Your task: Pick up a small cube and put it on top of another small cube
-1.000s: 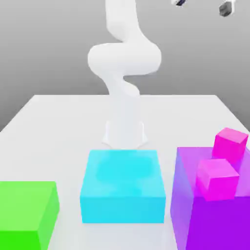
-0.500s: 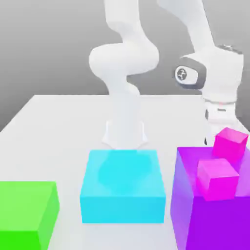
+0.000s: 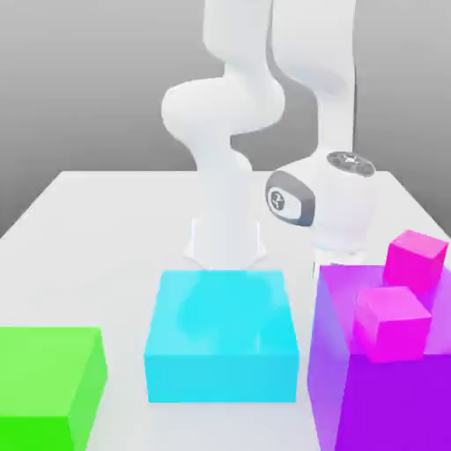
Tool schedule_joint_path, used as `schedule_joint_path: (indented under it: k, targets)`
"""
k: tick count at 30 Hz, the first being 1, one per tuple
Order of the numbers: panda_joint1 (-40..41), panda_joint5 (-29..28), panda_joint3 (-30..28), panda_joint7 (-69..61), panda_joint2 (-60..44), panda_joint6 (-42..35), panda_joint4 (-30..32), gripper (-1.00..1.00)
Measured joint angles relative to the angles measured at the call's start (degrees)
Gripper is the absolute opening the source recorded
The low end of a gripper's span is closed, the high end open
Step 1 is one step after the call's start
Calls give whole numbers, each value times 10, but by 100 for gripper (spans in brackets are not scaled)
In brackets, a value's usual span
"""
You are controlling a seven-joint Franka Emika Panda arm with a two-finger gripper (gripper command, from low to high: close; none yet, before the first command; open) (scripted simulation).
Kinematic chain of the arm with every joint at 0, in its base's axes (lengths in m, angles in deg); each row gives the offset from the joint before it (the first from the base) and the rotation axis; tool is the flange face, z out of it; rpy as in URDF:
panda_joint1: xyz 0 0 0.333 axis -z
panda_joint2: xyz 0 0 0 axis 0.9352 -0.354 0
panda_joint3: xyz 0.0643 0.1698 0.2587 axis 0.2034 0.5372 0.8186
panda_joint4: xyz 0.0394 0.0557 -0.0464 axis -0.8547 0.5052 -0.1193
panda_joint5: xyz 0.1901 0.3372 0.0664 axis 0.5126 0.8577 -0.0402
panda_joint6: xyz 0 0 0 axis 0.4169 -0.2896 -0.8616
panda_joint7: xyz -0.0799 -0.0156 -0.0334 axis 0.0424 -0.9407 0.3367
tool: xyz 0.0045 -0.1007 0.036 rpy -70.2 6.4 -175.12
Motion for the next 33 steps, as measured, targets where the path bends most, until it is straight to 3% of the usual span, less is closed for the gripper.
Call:
schedule_joint_path:
  k: [5, 9, 14, 26, 33]
  targets:
    - [15, 6, 18, -3, 29, -25, 4, -100]
    - [34, 77, 58, -54, 99, -82, 16, -100]
    - [10, 148, 53, -90, 171, -159, 26, -100]
    - [-95, 314, 93, -118, 146, -435, -191, -100]
    - [-19, 210, 48, -107, 218, -595, -336, -100]
